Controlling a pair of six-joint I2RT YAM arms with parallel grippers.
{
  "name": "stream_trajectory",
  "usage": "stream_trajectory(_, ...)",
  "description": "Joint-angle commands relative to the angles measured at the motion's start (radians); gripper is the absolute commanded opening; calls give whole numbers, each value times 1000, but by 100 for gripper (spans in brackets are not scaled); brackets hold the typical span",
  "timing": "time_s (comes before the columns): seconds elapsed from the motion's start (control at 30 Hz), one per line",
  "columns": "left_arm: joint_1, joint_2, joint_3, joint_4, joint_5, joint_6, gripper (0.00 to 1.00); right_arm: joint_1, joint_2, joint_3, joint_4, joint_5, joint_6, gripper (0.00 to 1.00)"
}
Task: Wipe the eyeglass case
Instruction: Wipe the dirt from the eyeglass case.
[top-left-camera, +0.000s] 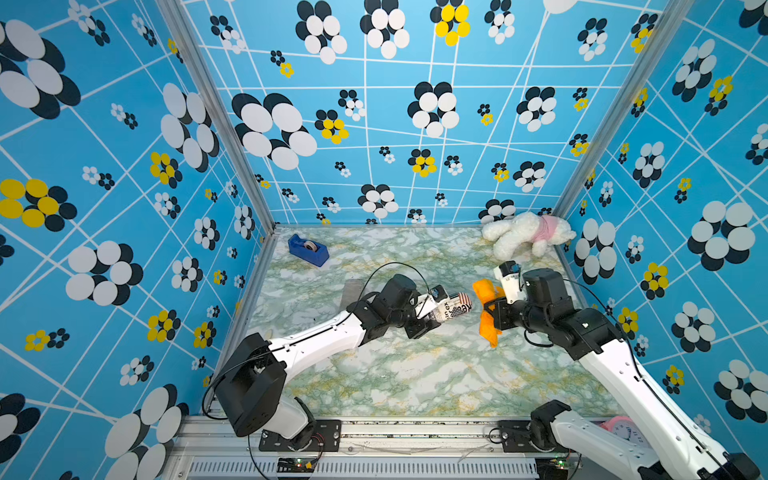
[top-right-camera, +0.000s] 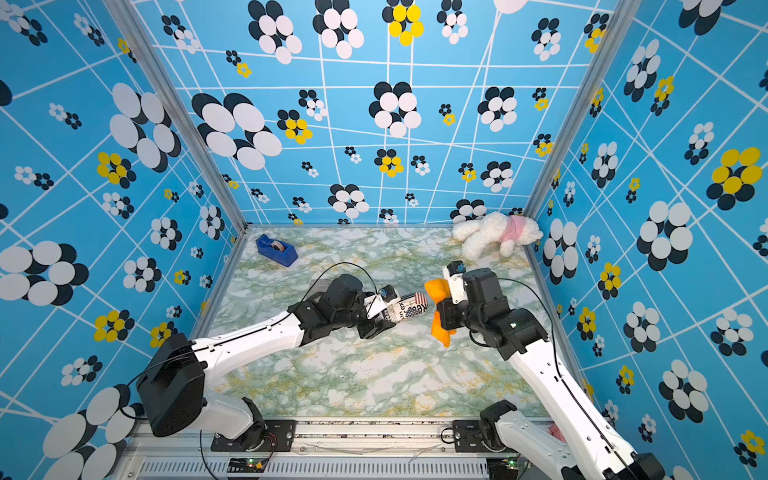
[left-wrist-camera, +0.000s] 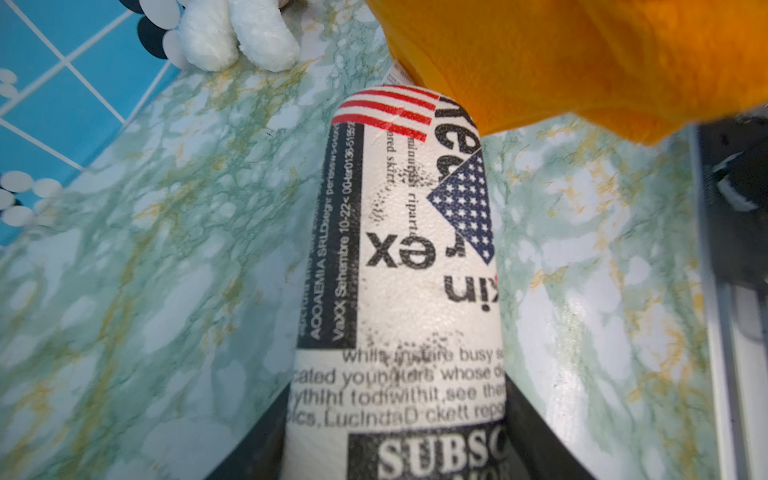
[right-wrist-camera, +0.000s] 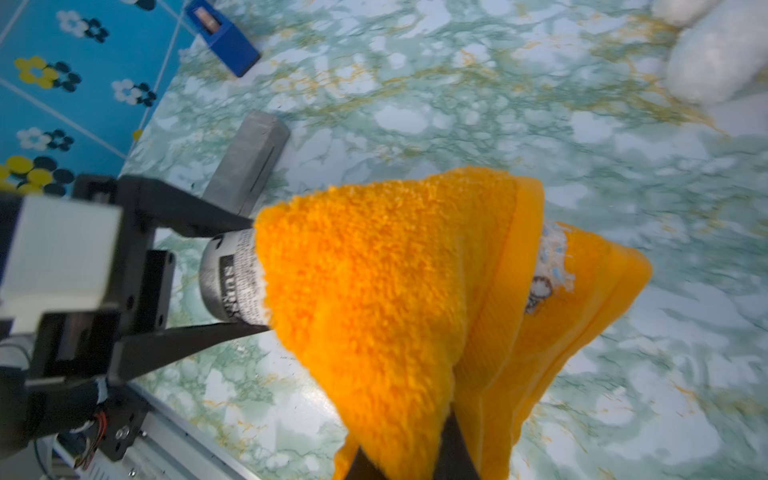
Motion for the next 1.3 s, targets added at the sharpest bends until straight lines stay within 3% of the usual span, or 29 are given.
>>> stream_trajectory(0.0,50,20,37,-39,303,-241,27,98,12,-49,118,28,17,0)
stream_trajectory(0.1,95,38,43,7,423,-357,27,178,16,-75,194,82,28,0)
stream_trajectory(0.2,102,53,76,-22,487,-385,27,222,73,-59,236,89,27,0)
stream_trajectory(0.37,129,84,92,57,625,-525,27,264,159,-52,297,77,14,0)
stream_trajectory(0.47,152,80,65,141,678,-597,27,263,158,-56,270,139,-8,0)
stream_trajectory(0.53,160,65,53,149,692,-600,27,243,131,-56,224,202,-33,0)
stream_trajectory(0.63,164,63,60,109,703,-579,27,180,91,-52,186,152,-51,0)
stream_trajectory(0.93,164,116,99,100,706,-579,27,263,168,-15,307,-145,64,0)
stream_trajectory(1.07,163,113,121,22,701,-518,27,253,152,4,236,-92,2,0)
stream_trajectory(1.27,168,65,127,-77,700,-428,27,44,168,53,72,-88,-69,0)
